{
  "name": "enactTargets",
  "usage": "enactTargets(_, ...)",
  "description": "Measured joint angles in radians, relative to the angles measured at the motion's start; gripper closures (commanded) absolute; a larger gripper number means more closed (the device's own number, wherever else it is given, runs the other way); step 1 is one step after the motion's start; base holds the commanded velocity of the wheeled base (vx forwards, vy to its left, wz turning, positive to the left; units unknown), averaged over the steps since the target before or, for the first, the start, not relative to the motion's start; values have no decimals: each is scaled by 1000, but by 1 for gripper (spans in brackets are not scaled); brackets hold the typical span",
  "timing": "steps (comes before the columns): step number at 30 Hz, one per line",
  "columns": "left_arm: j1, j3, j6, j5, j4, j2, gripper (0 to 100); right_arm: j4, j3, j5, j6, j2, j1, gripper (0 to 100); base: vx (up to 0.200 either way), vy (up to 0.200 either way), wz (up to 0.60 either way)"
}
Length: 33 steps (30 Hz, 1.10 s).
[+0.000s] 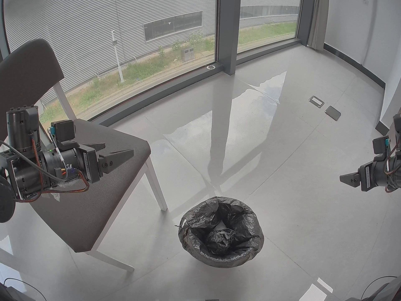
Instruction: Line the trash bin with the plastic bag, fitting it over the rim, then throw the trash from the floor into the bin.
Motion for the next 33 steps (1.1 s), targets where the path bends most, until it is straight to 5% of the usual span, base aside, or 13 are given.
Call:
enactTargets(6, 72, -18, 3, 20, 21, -56, 0, 1, 17, -7, 13, -44, 0, 0, 0, 0, 0)
enactTargets(12, 112, -33, 13, 131, 143, -178, 0, 1, 70, -10, 43, -170, -1, 0, 0, 0, 0)
enactTargets(20, 128, -82, 19, 208, 451, -426, 0, 14, 178, -26, 81, -477, -9, 0, 0, 0, 0)
enactTargets(33, 137, -103, 21, 339, 745, -839, 0, 225, 334, -77, 114, -1086, -50, 0, 0, 0, 0)
